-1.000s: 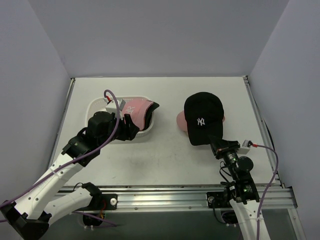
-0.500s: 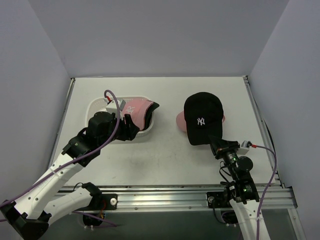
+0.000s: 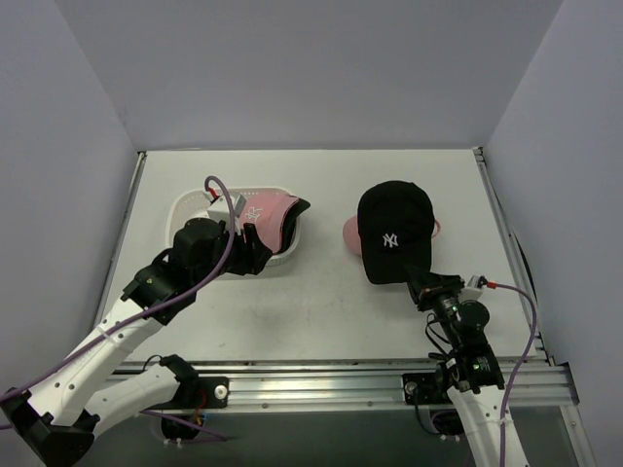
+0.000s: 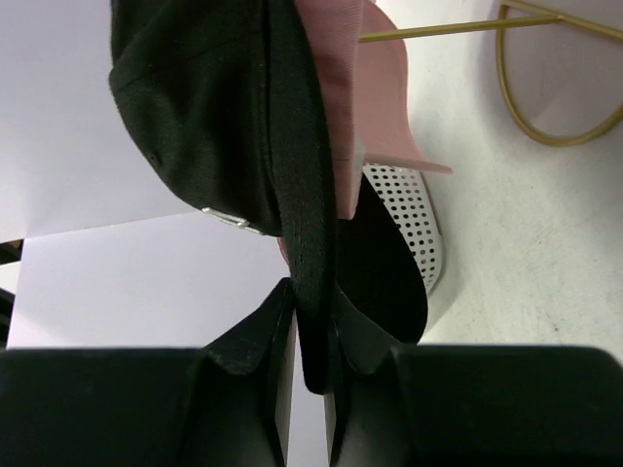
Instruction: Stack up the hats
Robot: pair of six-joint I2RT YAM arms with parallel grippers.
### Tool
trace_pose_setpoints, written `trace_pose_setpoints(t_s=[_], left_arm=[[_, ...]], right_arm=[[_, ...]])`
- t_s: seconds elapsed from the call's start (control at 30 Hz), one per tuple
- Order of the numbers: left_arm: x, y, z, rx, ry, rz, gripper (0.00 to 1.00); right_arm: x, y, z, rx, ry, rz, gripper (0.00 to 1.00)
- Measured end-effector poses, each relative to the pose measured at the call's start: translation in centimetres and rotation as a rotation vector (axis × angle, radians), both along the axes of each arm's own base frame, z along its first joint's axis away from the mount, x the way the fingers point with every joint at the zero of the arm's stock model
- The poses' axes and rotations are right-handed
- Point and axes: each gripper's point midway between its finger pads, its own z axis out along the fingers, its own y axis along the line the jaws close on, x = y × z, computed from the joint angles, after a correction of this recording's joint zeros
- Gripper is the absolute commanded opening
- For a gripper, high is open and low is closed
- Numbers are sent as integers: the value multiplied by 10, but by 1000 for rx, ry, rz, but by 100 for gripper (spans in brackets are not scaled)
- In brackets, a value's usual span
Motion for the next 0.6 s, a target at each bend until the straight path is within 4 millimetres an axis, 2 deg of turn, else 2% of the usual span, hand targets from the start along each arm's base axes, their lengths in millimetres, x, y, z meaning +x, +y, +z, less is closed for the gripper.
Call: trace_pose_setpoints(t_s=[0.07, 0.17, 0.2, 0.37, 0.57, 0.6], left_arm=[[0, 0, 0, 0, 0, -1, 58], [0, 0, 0, 2, -1, 1, 58], [0, 0, 0, 2, -2, 2, 58], [-2, 0, -1, 4, -1, -1, 58], [-1, 3, -3, 15, 1, 11, 58], [-1, 3, -3, 16, 0, 13, 58]], right_arm=[[1, 0, -3, -1, 15, 0, 12], [1, 0, -7, -2, 32, 0, 20], [1, 0, -9, -3, 40, 0, 25], [1, 0, -22, -16, 91, 0, 31], [1, 0, -29, -43, 113, 5, 46], [0, 0, -31, -51, 117, 6, 52]])
